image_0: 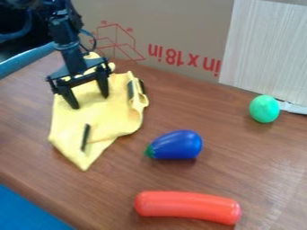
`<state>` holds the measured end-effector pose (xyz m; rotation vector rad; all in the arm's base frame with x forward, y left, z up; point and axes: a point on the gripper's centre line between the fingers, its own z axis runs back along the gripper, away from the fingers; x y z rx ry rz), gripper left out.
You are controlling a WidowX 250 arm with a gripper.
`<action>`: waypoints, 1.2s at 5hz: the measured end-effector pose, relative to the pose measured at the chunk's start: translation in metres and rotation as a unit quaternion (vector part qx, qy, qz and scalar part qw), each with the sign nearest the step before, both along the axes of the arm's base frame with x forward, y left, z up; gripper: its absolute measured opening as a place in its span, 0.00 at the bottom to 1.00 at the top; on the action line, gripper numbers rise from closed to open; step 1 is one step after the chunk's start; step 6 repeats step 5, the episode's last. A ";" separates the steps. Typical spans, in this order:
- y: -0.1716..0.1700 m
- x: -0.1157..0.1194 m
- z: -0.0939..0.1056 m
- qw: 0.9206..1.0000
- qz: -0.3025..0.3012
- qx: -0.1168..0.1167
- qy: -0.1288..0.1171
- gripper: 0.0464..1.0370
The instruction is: Move the cloth to the bottom left of the table
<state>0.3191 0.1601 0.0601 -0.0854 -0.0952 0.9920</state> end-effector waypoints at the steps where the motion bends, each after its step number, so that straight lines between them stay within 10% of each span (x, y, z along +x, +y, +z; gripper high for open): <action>1: 0.019 -0.012 0.000 1.000 0.003 0.004 0.001 0.96; 6: 0.032 -0.016 0.042 0.998 0.010 -0.060 0.006 0.96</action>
